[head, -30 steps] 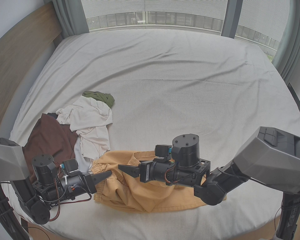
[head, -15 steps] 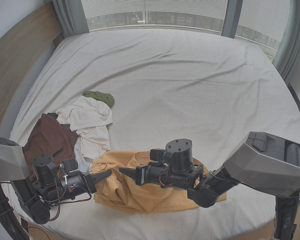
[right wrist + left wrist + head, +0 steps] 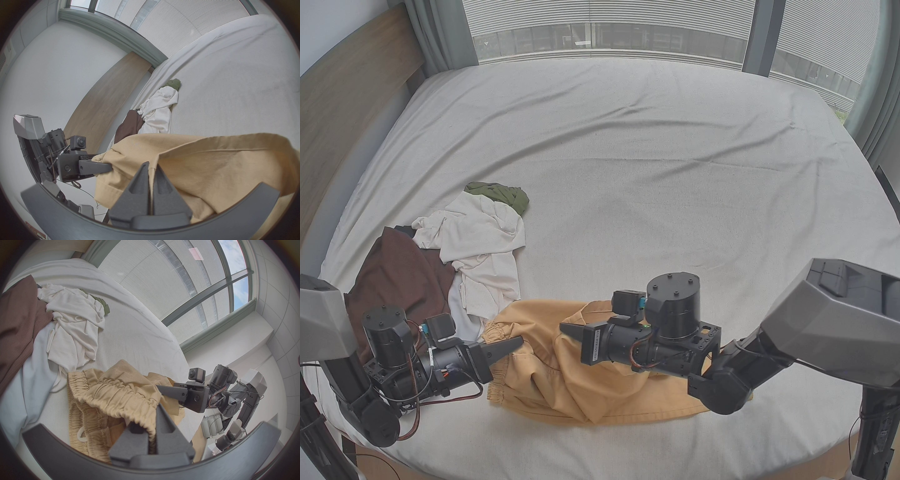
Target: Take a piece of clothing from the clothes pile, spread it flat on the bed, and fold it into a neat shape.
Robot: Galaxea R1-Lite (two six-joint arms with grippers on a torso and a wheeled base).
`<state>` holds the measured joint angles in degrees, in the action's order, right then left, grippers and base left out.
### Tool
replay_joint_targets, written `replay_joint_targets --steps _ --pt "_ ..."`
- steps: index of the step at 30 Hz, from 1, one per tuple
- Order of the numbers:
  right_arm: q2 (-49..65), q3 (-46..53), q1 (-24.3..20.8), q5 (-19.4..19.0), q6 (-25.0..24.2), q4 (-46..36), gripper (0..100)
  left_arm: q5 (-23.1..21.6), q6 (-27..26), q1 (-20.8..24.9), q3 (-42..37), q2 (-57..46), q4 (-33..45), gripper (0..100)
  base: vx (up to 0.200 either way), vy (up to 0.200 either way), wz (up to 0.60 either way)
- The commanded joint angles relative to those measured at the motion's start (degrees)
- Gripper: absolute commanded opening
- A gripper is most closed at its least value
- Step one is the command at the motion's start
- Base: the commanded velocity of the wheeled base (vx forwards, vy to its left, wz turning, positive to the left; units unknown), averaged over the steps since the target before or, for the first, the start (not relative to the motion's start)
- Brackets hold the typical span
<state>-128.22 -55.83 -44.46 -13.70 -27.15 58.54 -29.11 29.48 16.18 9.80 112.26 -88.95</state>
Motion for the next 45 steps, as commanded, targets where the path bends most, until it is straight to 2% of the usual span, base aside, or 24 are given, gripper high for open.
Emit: replay_joint_targets --steps 1,8,16,17,20,23,24,25,29,34,45 --pt "11.68 9.34 2.54 0.17 -0.27 2.46 0 0.02 0.14 0.35 1.19 -6.09 0.01 0 0.000 0.000 0.00" --pt "22.22 16.72 6.05 -1.33 -0.19 2.72 0 -0.24 0.14 0.35 4.61 -12.68 0.10 0 0.000 0.000 0.00" --pt "31.19 23.14 10.01 -5.63 0.25 2.81 0 -0.86 0.32 0.08 5.93 -14.62 0.01 0 0.000 0.000 0.00" --pt "34.53 26.74 11.41 -8.36 0.78 3.60 0 -0.68 0.32 -0.01 5.84 -14.53 0.01 0 0.000 0.000 0.00" --pt "36.46 29.91 12.99 -10.56 1.57 5.09 0 -0.60 0.32 -0.01 5.93 -14.62 0.01 0 0.000 0.000 0.00" --pt "37.08 35.27 16.60 -12.75 1.66 11.42 0 -0.60 0.41 0.08 6.63 -14.62 0.01 0 0.000 0.000 0.00" --pt "36.99 35.27 16.69 -12.84 1.66 11.69 0 -0.60 0.41 0.08 6.72 -14.62 0.01 0 0.000 0.000 0.00" --pt "36.29 36.06 19.50 -14.77 1.84 14.76 0 -0.68 0.85 0.17 6.99 -14.97 0.01 0 0.000 0.000 0.00" --pt "33.83 36.23 22.84 -18.47 1.48 17.84 0 -0.60 1.20 -0.01 8.92 -13.39 0.10 0 0.000 0.000 0.00" --pt "33.21 36.15 26.62 -20.14 0.61 18.01 0 -0.33 0.93 0.17 9.45 -12.16 0.01 0 0.000 0.000 0.00" --pt "33.83 37.11 27.94 -20.31 -0.80 19.86 0 0.02 0.93 0.08 11.73 -11.89 0.19 0 0.000 0.000 0.00"
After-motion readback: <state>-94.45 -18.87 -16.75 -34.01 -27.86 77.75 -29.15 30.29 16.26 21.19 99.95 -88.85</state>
